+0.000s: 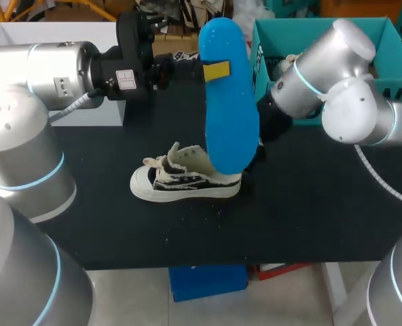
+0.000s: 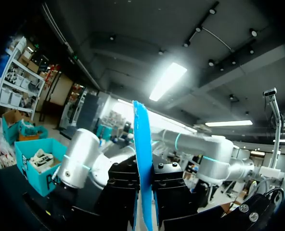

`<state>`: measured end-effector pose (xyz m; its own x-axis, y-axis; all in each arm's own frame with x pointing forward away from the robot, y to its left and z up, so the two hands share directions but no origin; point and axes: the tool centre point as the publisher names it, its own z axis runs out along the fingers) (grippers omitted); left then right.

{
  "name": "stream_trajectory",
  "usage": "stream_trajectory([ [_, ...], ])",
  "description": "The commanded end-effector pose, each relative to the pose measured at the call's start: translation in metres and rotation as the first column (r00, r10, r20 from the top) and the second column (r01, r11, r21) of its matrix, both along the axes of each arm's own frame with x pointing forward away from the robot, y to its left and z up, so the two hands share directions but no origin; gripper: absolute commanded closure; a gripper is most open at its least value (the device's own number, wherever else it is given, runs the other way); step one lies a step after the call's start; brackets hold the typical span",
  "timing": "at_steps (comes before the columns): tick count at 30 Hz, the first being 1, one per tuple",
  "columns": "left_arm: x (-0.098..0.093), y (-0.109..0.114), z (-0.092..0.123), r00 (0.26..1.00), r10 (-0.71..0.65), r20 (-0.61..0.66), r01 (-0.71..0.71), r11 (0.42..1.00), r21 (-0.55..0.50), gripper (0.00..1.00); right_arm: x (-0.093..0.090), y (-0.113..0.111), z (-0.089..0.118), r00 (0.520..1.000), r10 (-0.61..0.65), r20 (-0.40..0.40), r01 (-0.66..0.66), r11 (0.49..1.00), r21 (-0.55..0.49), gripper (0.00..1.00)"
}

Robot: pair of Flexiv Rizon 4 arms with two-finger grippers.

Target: Take the shoe out of the shoebox, open the shoe tongue, remove and reinsert the insole, then place the shoe into the shoebox

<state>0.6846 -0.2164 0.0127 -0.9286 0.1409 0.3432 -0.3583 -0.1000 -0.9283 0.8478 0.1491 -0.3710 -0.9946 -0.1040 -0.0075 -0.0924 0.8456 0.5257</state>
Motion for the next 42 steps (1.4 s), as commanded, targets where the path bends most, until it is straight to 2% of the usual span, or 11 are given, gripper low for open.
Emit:
stream_trajectory([
  [1, -0.001, 0.0, 0.0, 1.0, 0.002, -0.001, -0.002, 1.0, 0.003, 1.0, 0.01, 0.014, 0.005, 0.998, 0.044, 0.035, -0.02, 0.859, -0.511, 0.0],
  [10, -0.001, 0.0, 0.0, 1.0, 0.002, -0.001, -0.002, 1.0, 0.003, 1.0, 0.013, 0.041, 0.012, 0.99, 0.092, 0.106, 0.009, 0.711, -0.704, 0.0],
  [15, -0.001, 0.0, 0.0, 1.0, 0.002, -0.001, -0.002, 1.0, 0.003, 1.0, 0.012, 0.058, 0.014, 0.988, 0.107, 0.116, 0.013, 0.677, -0.736, 0.0],
  [27, -0.001, 0.0, 0.0, 1.0, 0.002, -0.001, -0.002, 1.0, 0.003, 1.0, 0.014, 0.081, -0.004, 0.989, 0.11, 0.101, -0.001, 0.68, -0.733, 0.0],
  [32, -0.001, 0.0, 0.0, 1.0, 0.002, -0.001, -0.002, 1.0, 0.003, 1.0, 0.015, 0.085, -0.015, 0.993, 0.073, 0.089, 0.009, 0.72, -0.694, 0.0],
  [36, -0.001, 0.0, 0.0, 1.0, 0.002, -0.001, -0.002, 1.0, 0.003, 1.0, 0.011, 0.085, -0.022, 0.997, 0.026, 0.076, 0.029, 0.768, -0.64, 0.25],
  [37, -0.001, 0.0, 0.0, 1.0, 0.002, -0.001, -0.002, 1.0, 0.003, 1.0, 0.011, 0.083, -0.027, 0.998, 0.005, 0.069, 0.038, 0.793, -0.608, 0.4],
  [39, -0.001, 0.0, 0.0, 1.0, 0.002, -0.001, -0.002, 1.0, 0.003, 1.0, 0.01, 0.081, -0.031, 0.999, -0.009, 0.052, 0.038, 0.806, -0.591, 0.51],
  [40, -0.001, 0.0, 0.0, 1.0, 0.002, -0.001, -0.002, 1.0, 0.003, 1.0, 0.009, 0.081, -0.033, 0.998, -0.025, 0.053, 0.05, 0.83, -0.556, 0.56],
  [41, -0.001, 0.0, 0.0, 1.0, 0.002, -0.001, -0.002, 1.0, 0.003, 1.0, 0.008, 0.08, -0.035, 0.998, -0.044, 0.042, 0.059, 0.856, -0.514, 0.73],
  [42, -0.001, 0.0, 0.0, 1.0, 0.002, -0.001, -0.002, 1.0, 0.003, 1.0, 0.007, 0.08, -0.036, 0.999, -0.039, 0.036, 0.051, 0.858, -0.511, 0.94],
])
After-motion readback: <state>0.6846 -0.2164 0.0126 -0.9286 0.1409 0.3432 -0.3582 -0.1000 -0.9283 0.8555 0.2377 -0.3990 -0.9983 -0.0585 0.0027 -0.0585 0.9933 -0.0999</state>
